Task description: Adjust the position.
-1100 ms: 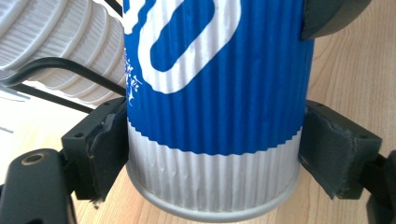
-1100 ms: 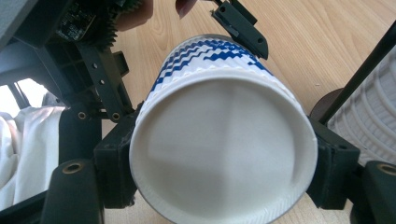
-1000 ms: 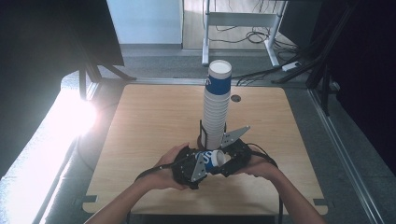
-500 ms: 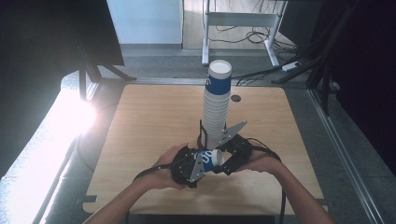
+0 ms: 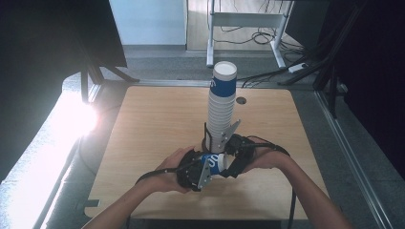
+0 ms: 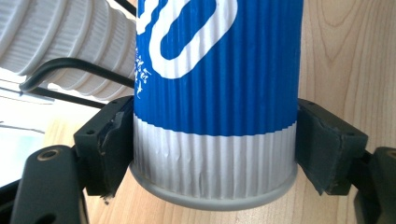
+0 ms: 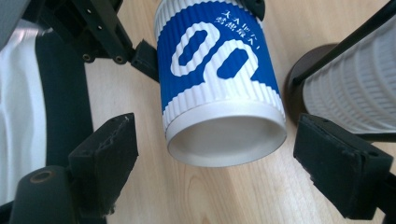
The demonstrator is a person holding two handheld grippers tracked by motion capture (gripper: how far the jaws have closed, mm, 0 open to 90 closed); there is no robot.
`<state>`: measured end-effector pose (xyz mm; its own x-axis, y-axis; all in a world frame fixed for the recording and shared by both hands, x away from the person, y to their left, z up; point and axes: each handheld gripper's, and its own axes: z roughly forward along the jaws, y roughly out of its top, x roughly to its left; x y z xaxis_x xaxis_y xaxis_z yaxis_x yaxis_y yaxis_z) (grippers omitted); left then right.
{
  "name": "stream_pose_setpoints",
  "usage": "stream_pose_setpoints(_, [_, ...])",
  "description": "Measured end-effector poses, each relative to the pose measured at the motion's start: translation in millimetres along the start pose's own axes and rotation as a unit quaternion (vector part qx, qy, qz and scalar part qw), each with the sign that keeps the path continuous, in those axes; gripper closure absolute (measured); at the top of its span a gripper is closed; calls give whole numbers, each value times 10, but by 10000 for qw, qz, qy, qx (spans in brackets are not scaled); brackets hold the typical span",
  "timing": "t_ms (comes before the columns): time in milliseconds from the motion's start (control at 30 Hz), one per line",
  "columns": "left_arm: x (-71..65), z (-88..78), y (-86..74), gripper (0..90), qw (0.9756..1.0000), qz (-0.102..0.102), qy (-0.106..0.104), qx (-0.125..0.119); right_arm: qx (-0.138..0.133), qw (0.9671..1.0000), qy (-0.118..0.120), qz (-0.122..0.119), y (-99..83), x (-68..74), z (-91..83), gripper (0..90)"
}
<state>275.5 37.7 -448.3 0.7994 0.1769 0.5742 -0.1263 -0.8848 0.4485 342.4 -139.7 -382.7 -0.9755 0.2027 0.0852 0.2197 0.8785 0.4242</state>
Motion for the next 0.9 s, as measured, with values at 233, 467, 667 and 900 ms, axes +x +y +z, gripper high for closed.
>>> stream_pose_setpoints(233, [-49,10,36,202,9997,234,39,67,658,9978,77,-16,123,-27,148,138])
stream_pose_setpoints(467, [-77,-11,40,203,9996,259,44,58,977,9948,289,-18,186,-59,350,160])
stream_pose_setpoints(667, [-66,-10,36,202,9994,335,74,71,1018,9940,389,-127,203,-62,421,263])
stream_pose_setpoints(900, [-81,24,36,136,10000,3,-2,62,759,9967,217,-173,138,-31,415,279])
